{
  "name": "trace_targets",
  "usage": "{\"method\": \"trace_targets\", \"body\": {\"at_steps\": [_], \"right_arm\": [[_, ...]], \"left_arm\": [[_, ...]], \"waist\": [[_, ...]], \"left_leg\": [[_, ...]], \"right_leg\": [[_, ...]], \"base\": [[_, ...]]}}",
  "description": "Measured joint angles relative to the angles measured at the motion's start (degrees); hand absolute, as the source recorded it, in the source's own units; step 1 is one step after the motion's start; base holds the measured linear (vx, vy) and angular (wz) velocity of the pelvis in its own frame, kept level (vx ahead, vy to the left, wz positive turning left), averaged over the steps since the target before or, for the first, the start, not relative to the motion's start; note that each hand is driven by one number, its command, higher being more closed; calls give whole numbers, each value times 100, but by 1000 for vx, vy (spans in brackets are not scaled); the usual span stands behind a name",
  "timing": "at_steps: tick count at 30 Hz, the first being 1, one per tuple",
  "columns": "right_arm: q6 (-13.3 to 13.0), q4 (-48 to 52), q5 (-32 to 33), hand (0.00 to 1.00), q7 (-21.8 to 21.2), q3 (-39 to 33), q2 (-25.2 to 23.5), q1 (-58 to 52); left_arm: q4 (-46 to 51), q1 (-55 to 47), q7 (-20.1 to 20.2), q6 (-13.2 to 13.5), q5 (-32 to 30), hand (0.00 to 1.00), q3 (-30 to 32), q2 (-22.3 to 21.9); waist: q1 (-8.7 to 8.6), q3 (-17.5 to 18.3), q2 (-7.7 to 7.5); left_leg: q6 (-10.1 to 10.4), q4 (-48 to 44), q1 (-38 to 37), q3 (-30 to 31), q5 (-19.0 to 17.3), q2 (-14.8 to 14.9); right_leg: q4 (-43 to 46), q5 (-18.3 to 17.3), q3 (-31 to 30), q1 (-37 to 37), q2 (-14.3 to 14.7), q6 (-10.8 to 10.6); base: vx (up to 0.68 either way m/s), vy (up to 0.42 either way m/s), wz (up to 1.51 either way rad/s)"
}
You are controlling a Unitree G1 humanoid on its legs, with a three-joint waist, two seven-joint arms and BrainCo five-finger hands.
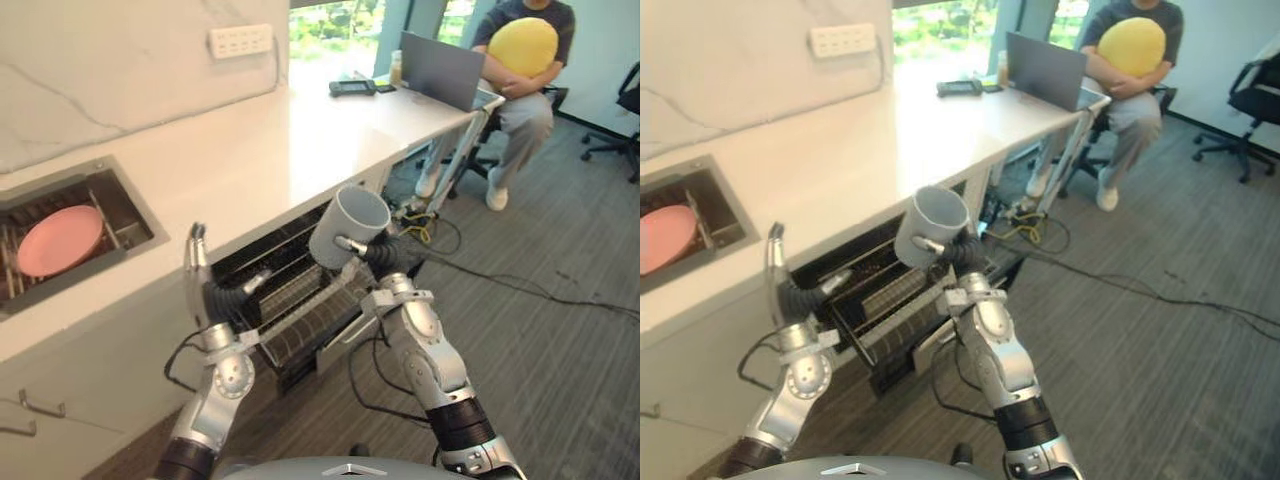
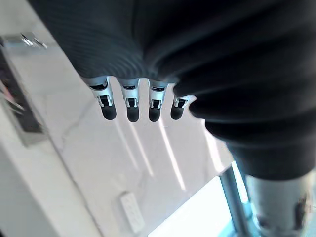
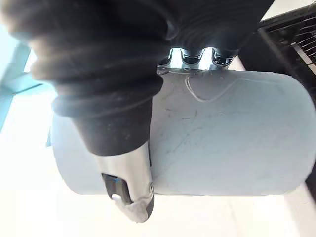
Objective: Walk over to the sink, pick up the cup, carry it to the dishwasher, place the cup inside the dishwasher, then close the dishwasher door
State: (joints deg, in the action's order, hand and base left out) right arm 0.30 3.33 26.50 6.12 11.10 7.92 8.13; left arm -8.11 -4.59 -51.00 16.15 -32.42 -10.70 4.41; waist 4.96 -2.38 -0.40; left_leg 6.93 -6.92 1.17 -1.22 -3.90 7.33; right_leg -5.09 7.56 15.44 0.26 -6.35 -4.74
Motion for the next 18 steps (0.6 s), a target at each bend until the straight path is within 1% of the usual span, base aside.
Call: {"method": "trace_targets", "body": {"at_steps": [1,3,4,6,7,8,9,11,13,14,15,16,17,18], "right_arm": [[27,-473,-17,100,24,-93,5,13],[101,-1006,-174,100,33,-139,17,112],[130,-1382,-224,100,40,-143,73,214],[147,-1922,-239,100,61,-139,132,469],[195,-2389,-261,100,57,-138,204,792],[224,-2769,-268,100,59,-147,266,1059],[234,-3015,-265,100,56,-146,303,1246],[278,-3683,-200,100,44,-145,447,1789],[289,-4379,-196,100,14,-145,608,2359],[293,-4562,-197,100,0,-154,646,2508],[327,-4948,-202,100,-73,-196,729,2821],[350,-5314,-202,100,-158,-255,842,3115],[360,-5462,-202,100,-209,-315,889,3219],[364,-5635,-204,100,-245,-449,965,3338]], "left_arm": [[-51,-132,39,13,204,0,193,-9],[-53,-301,133,15,489,0,410,-14],[-54,-416,290,19,738,0,597,-10],[-63,-549,583,17,1029,0,787,23],[-121,-626,870,17,1096,0,829,74],[-215,-684,1121,16,1085,0,801,135],[-268,-737,1267,17,1083,0,777,166],[-570,-912,1727,17,1120,0,696,211],[-1092,-967,2107,23,1350,0,559,237],[-1197,-967,2182,30,1401,0,556,229],[-1393,-936,2308,83,1508,0,561,235],[-1561,-866,2394,201,1597,0,573,236],[-1617,-850,2428,248,1633,0,577,237],[-1716,-827,2525,355,1748,0,587,228]], "waist": [[86,-69,-20],[186,-199,-31],[302,-315,-47],[456,-485,-63],[544,-591,-61],[613,-658,-54],[667,-702,-52],[837,-773,-47],[986,-942,-6],[1012,-992,2],[1069,-1119,14],[1134,-1291,25],[1191,-1341,16],[1296,-1423,7]], "left_leg": [[-8,5,117,182,53,-36],[-8,3,214,358,97,-69],[-8,-1,312,492,132,-88],[-26,3,508,748,187,-111],[-17,16,632,927,255,-137],[-7,34,697,1035,298,-151],[0,56,721,1086,326,-160],[39,172,837,1256,463,-193],[50,206,945,1428,546,-232],[51,201,996,1495,567,-241],[60,204,1081,1604,614,-261],[67,210,1136,1695,652,-260],[70,210,1192,1718,665,-261],[78,219,1297,1773,693,-263]], "right_leg": [[0,-5,198,3,-31,-5],[0,-13,375,16,-54,-8],[-1,-20,505,9,-63,-6],[-1,-21,771,-32,-80,1],[0,-11,950,-53,-84,-7],[-1,9,1054,-67,-85,-33],[0,18,1102,-72,-87,-22],[0,26,1291,-131,-127,-14],[0,33,1475,-139,-146,-23],[0,33,1529,-150,-148,-23],[0,34,1638,-169,-148,-24],[0,35,1717,-178,-148,-24],[0,38,1751,-219,-147,-26],[-1,43,1817,-288,-147,-28]], "base": [[-22,-11,58],[-47,-9,58],[-74,-17,61],[-62,-19,66],[-47,-21,68],[-42,-20,59],[-27,-11,45],[-15,0,43],[-11,-3,41],[-30,-3,44],[-44,-9,43],[-52,-9,39],[-57,-4,28],[-39,2,19]]}}
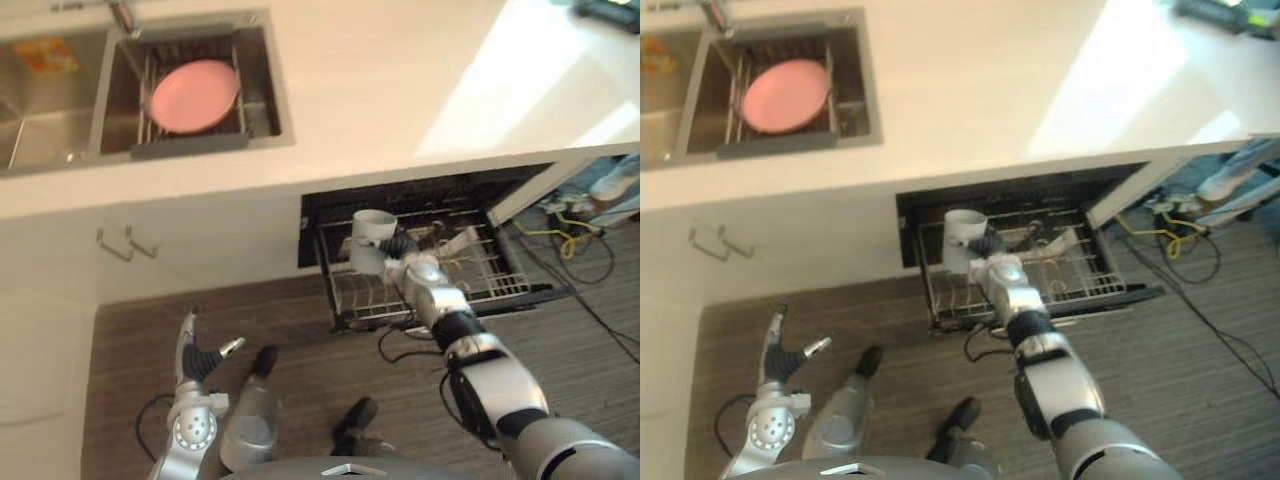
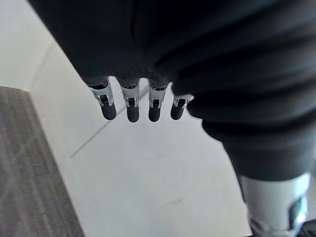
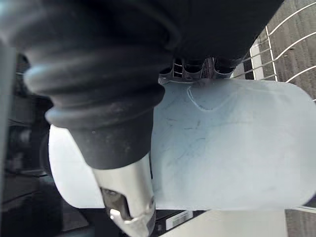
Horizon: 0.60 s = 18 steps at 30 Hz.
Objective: Walk over to the sink, pick up the cup, carry it to the dishwasher, place the cup inside the dishwasher, then close the dishwasher door
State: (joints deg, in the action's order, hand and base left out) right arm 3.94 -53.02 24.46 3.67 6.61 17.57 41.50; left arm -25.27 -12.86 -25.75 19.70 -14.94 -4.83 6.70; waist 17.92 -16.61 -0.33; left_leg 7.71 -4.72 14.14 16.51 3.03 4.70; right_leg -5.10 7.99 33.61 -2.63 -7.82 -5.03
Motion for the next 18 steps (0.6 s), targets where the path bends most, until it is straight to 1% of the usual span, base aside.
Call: {"method": "trace_targets", "body": {"at_steps": [2,4,6,8,10,12,18], "right_arm": [[2,-5,0,100,-38,-122,48,8],[3,-3,0,100,-155,-121,45,8],[5,29,-3,100,-203,-169,49,38],[30,29,-8,100,-217,-282,45,82],[52,28,-17,100,-224,-285,40,153],[143,28,-140,100,-230,-320,58,250],[285,-25,-409,100,-317,-393,124,477]], "left_arm": [[-110,-15,121,88,168,0,14,-13],[-270,-18,192,132,326,0,21,-57],[-348,-17,265,207,531,0,34,-141],[-380,-12,283,267,613,0,58,-150],[-480,1,281,309,685,0,151,-211],[-517,3,266,344,725,0,239,-237],[-568,34,201,344,978,0,259,-241]], "waist": [[128,-81,-30],[220,-160,-52],[359,-207,-102],[415,-228,-126],[415,-299,-129],[425,-356,-155],[429,-474,-195]], "left_leg": [[5,24,111,70,34,0],[8,93,126,79,73,22],[27,89,302,78,84,60],[51,91,460,79,105,87],[53,92,518,76,113,90],[53,93,607,70,113,93],[57,93,717,23,115,104]], "right_leg": [[0,-2,95,-68,0,-2],[0,-28,226,-76,-3,-23],[1,-35,492,-206,-10,-29],[2,-27,587,-338,-3,-19],[4,-5,659,-373,-11,4],[10,-6,668,-453,-12,2],[41,-14,660,-563,-11,-13]], "base": [[-17,-1,20],[7,-14,13],[5,-13,3],[17,-9,5],[35,1,5],[43,16,1],[29,8,-1]]}}
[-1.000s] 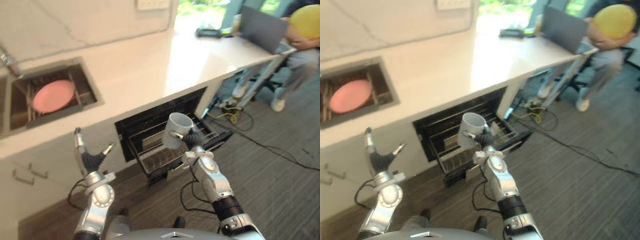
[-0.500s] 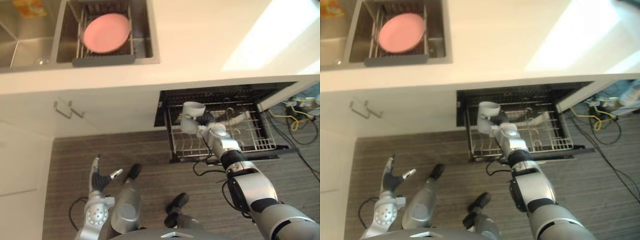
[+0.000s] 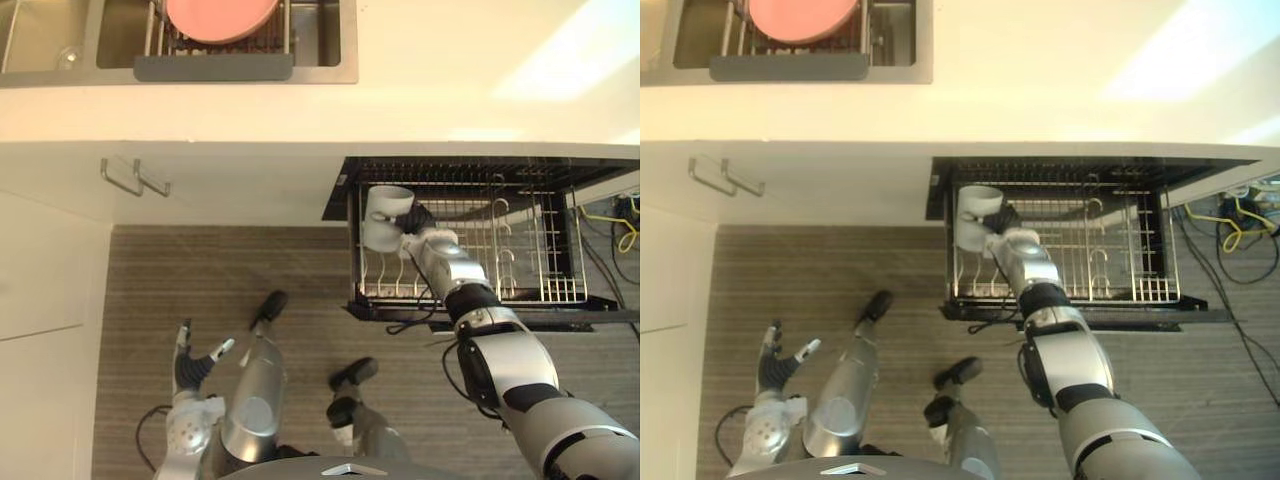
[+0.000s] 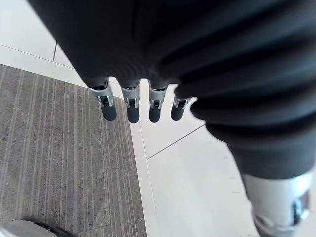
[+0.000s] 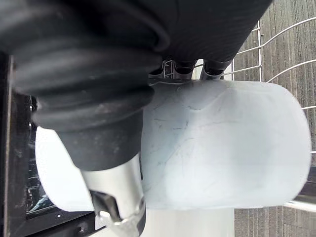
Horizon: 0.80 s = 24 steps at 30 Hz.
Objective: Walk over to the sink, pick up the cup, carry it to the dishwasher, place the cup inside the dishwasher, then close the dishwasher door
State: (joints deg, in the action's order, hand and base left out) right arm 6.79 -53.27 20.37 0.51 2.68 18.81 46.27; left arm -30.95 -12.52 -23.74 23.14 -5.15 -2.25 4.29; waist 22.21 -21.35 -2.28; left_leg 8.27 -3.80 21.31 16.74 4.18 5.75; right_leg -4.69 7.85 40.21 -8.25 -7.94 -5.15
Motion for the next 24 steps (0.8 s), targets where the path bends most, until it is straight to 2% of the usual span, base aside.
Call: {"method": "trace_targets", "body": {"at_steps": [3,4,10,16,18,21,24], "right_arm": [[96,-31,-51,100,-21,-6,0,133],[97,-117,-54,0,-21,-8,-1,220],[217,-192,-55,0,-25,-93,-4,380],[232,-198,-21,0,-178,-112,-2,514],[231,-198,191,0,-264,-113,-2,591],[191,-198,300,0,-339,-107,-15,610],[30,-174,339,0,-384,-107,-12,644]], "left_arm": [[-7,2,-68,1,65,0,16,5],[-14,9,-92,1,107,0,18,5],[-23,9,-100,-3,178,0,16,-2],[-22,8,-87,-57,272,0,10,0],[-23,8,-88,-57,272,0,9,3],[-32,8,-105,-57,270,0,7,9],[-114,11,-108,-45,265,0,6,32]], "waist": [[3,-22,-41],[3,-26,-44],[6,-26,-44],[-30,-28,-48],[-55,-28,-48],[-74,-47,-50],[-122,-54,-65]], "left_leg": [[0,0,73,-63,0,18],[0,0,97,-84,0,25],[1,5,93,-116,1,35],[11,101,-46,-217,38,79],[10,98,-75,-279,39,92],[10,115,-201,-301,38,102],[8,152,-340,-355,40,117]], "right_leg": [[1,-2,-19,-93,3,-2],[1,5,-24,-130,4,7],[2,8,-38,-139,6,11],[3,10,-108,-83,16,15],[3,16,-167,-74,19,23],[2,16,-188,33,22,23],[2,18,-245,124,27,26]], "base": [[-1,19,-4],[-13,27,-9],[-1,9,-1],[5,21,-6],[2,26,-8],[0,8,-2],[-4,18,-6]]}}
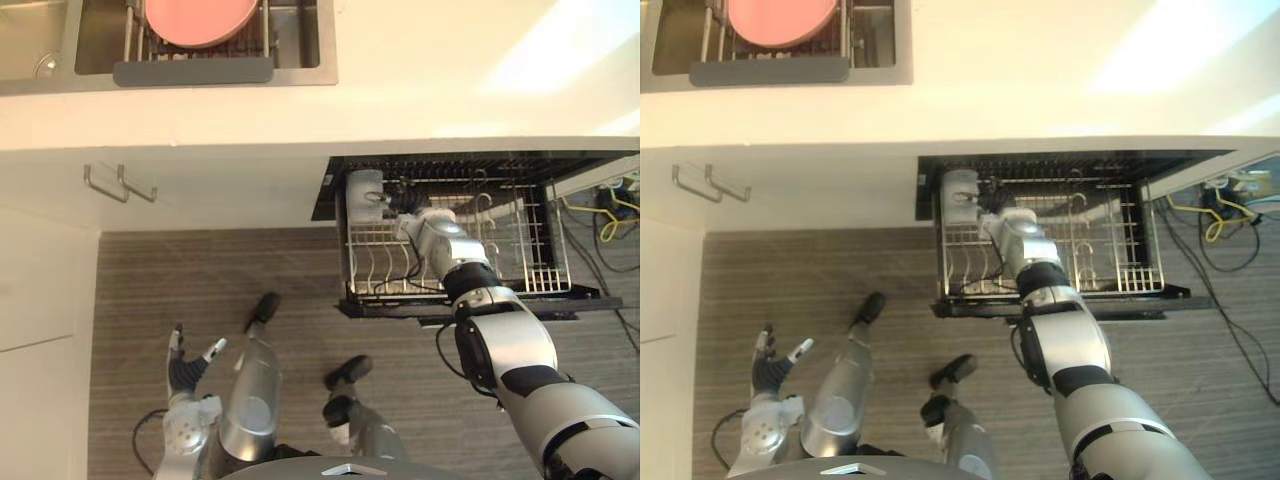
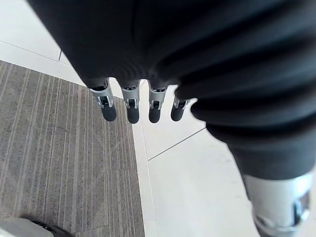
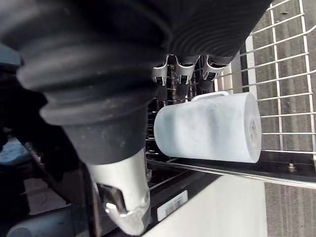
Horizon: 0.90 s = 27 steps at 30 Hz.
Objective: Walk over to the sink, pick up the cup, carry it to the dishwasher, place the cup inside the dishwasher, then close the dishwasher door
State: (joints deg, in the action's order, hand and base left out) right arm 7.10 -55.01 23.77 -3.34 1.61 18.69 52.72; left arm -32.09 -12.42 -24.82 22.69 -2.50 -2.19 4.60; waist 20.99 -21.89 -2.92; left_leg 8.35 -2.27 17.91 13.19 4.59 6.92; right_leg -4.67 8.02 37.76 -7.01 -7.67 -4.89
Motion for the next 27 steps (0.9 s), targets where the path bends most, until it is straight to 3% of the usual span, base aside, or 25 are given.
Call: {"method": "trace_targets", "body": {"at_steps": [3,7,9,13,16,17,18,19,21,22,24,26,27], "right_arm": [[-78,50,346,0,-90,12,-1,-5],[-91,1015,812,0,-139,176,-35,-565],[-413,2304,989,0,-155,150,-278,-1443],[-881,3709,810,0,-453,97,-846,-2667],[-1014,4058,493,0,-652,-199,-887,-3358],[-1125,4125,491,0,-655,-417,-895,-3573],[-1190,4168,494,0,-651,-532,-888,-3715],[-1287,4402,494,0,-665,-740,-845,-4088],[-1410,4597,497,0,-742,-1109,-608,-4264],[-1432,4765,534,0,-797,-1491,-363,-4441],[-1500,4958,760,0,-872,-2072,-87,-4696],[-1545,5005,918,0,-973,-2458,73,-4749],[-1544,5095,971,0,-1011,-2595,38,-4802]], "left_arm": [[-67,-1,-7,3,-41,0,-3,54],[-265,-8,-24,9,-122,0,-6,130],[-467,-83,-23,10,-122,0,9,191],[-807,-433,15,136,-91,0,283,114],[-1053,-789,12,357,1,0,576,-111],[-1145,-940,7,419,14,0,815,-263],[-1149,-1099,38,421,50,0,1010,-338],[-1178,-1298,174,417,121,0,1300,-353],[-1276,-1340,223,421,84,0,1558,-505],[-1404,-1427,264,417,-67,0,1622,-621],[-1408,-1583,222,420,-357,0,1634,-756],[-1393,-1656,129,433,-514,0,1708,-874],[-1365,-1643,115,428,-609,0,1707,-898]], "waist": [[-75,-8,-14],[-207,-10,-27],[-368,7,-47],[-654,36,-3],[-797,182,275],[-797,293,380],[-808,389,414],[-895,659,272],[-1048,710,229],[-1197,779,318],[-1444,875,436],[-1563,984,546],[-1580,1079,524]], "left_leg": [[-5,78,-212,-98,14,19],[-22,145,-484,-263,1,50],[-58,123,-635,-365,-55,50],[-124,-345,-803,-370,-320,19],[-113,-430,-955,-130,-363,-13],[-189,-448,-982,-144,-412,-18],[-589,-454,-963,-501,-539,34],[-1331,-483,-871,-1513,-1188,99],[-1369,-1625,-584,-2045,-1077,208],[-1419,-2441,-506,-2192,-999,395],[-1275,-2532,-818,-2149,-733,701],[-1336,-2129,-1097,-2121,-19,1073],[-888,-2073,-1106,-2115,-287,998]], "right_leg": [[-2,13,-102,112,2,14],[-3,21,-290,249,12,20],[0,14,-407,341,8,13],[49,-118,-398,724,-3,-44],[493,-539,29,1042,-78,-105],[566,-644,186,1126,-122,-94],[646,-693,269,1136,-191,-61],[677,-601,400,1086,-491,6],[921,-527,524,1031,-911,-60],[1166,-512,517,1042,-1222,-85],[1414,-437,526,1217,-1601,-204],[1507,-327,540,1304,-1836,-386],[1534,-166,557,1271,-2011,-583]], "base": [[-6,27,-15],[5,20,-19],[25,21,-18],[37,7,-1],[-12,-12,74],[-68,31,78],[-35,79,72],[-10,61,61],[64,134,51],[60,237,41],[40,374,47],[64,425,24],[58,505,38]]}}
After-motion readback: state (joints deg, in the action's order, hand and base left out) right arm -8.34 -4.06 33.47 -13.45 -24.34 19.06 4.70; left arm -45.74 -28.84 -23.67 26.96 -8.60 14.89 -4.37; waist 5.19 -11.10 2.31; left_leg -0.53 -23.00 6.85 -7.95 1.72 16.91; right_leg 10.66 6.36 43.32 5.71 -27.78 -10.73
